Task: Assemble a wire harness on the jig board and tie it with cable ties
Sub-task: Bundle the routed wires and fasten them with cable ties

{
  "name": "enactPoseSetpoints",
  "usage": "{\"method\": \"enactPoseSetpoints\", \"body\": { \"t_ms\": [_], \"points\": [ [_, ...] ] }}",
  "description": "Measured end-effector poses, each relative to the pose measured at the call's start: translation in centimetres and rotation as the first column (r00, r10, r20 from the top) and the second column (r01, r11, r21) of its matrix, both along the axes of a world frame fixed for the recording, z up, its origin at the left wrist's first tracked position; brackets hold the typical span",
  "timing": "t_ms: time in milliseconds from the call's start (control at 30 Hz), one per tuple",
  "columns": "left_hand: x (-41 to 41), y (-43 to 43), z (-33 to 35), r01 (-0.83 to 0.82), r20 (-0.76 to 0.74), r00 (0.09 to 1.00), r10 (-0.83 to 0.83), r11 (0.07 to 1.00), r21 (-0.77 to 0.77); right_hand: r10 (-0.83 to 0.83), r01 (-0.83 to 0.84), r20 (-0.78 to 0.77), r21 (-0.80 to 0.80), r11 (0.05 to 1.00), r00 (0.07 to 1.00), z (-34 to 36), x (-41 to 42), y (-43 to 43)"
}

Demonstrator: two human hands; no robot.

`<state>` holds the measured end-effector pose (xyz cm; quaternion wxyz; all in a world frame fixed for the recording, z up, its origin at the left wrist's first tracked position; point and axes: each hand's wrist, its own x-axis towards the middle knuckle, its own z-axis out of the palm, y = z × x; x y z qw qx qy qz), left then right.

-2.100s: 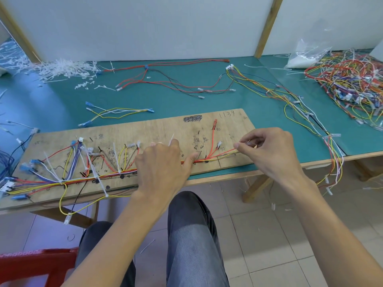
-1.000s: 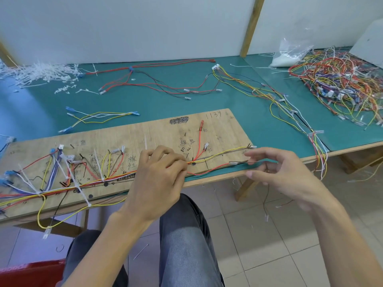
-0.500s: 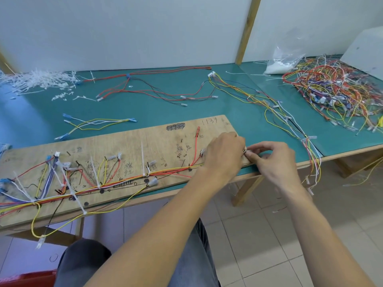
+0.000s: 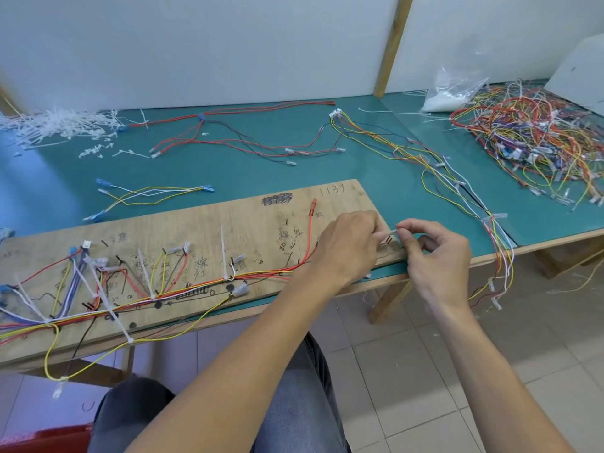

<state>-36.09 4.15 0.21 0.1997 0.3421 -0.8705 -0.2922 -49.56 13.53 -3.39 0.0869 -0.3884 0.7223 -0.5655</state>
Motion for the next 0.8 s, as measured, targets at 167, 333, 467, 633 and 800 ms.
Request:
{"method": "enactPoseSetpoints", "body": {
  "t_ms": [167,333,467,633,800],
  "points": [
    [0.04,-0.14,-0.18,-0.032,-0.025,0.999,0.034,0.994,0.100,0.078,-0.058,0.228,-0.093,0.994,0.970,0.09,0.31,-0.96],
    [-0.47,0.03,-0.04,-0.097,-0.005,0.995,0.098,0.985,0.140,0.114,-0.074,0.314,-0.135,0.988,0.943,0.02,0.22,-0.89],
    [-0.51,0.02,-0.22,-0.077,-0.027,0.996,0.083,0.984,0.163,0.118,-0.093,0.309,-0.095,0.991,0.944,0.37,0.35,-1.08],
    [-0.43,0.40,-0.50,-0.112,-0.099,0.986,0.132,0.975,0.192,0.123,-0.104,0.307,-0.079,0.991,0.944,0.66,0.37,-0.89],
    [-0.13,-0.16,-0.52,-0.087,-0.106,0.988,0.116,0.966,0.242,0.102,-0.070,0.327,-0.109,0.992,0.940,0.73,0.65,-1.11]
  ]
}}
